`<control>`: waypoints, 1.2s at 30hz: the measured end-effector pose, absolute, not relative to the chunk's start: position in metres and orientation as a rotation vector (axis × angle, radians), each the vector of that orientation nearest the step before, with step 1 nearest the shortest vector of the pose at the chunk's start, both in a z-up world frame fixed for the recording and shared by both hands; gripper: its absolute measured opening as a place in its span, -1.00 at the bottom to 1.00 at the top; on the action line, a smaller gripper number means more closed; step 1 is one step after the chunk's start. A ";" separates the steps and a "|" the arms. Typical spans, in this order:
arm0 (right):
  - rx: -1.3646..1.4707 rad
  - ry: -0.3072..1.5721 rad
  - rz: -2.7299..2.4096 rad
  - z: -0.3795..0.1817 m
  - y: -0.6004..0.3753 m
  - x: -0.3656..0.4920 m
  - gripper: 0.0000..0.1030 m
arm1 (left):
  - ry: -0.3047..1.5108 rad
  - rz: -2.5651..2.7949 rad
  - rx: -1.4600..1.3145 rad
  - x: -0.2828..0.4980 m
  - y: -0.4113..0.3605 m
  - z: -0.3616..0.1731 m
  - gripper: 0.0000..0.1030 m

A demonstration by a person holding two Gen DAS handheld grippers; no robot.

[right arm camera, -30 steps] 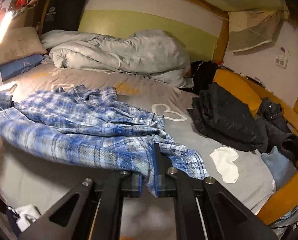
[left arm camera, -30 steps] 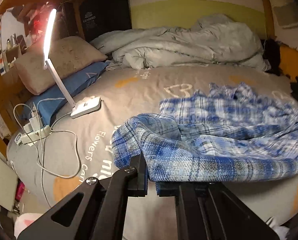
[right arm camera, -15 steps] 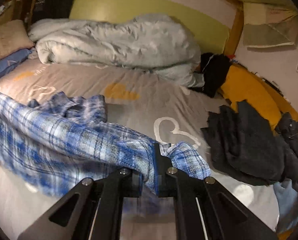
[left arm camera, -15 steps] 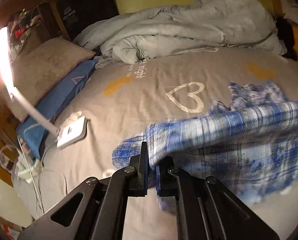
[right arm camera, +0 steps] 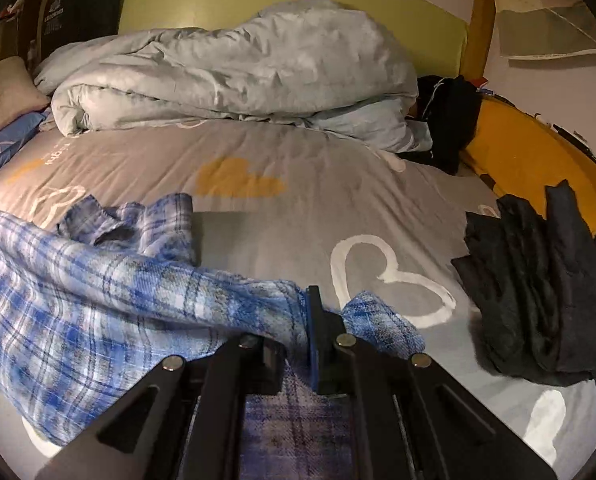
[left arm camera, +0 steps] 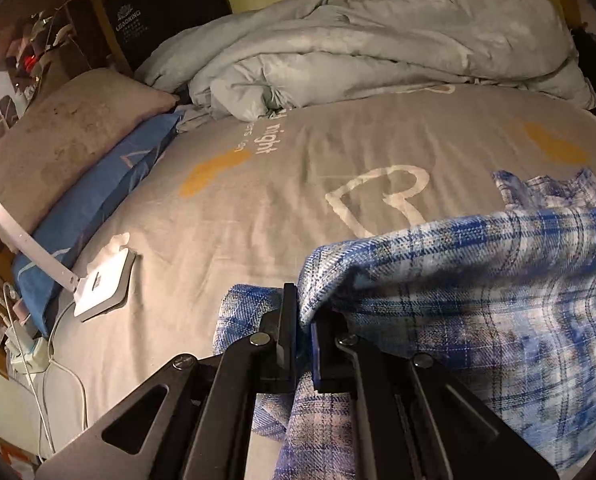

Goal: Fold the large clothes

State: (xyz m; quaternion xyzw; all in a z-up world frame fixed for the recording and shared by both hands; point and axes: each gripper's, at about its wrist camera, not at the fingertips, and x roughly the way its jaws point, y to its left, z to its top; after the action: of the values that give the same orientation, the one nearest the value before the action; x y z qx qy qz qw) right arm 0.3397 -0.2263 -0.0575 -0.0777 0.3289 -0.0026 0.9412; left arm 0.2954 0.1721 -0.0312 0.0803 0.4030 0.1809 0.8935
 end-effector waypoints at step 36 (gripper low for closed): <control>0.198 0.668 0.095 -0.029 -0.274 0.226 1.00 | 0.681 0.165 -0.176 0.164 0.170 0.024 0.96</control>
State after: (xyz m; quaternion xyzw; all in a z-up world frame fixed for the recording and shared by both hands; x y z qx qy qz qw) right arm 0.2260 -0.2741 -0.0293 0.0970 0.3272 0.0466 0.9388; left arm 0.1635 0.1703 0.0237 -0.0861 0.3331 0.0807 0.9355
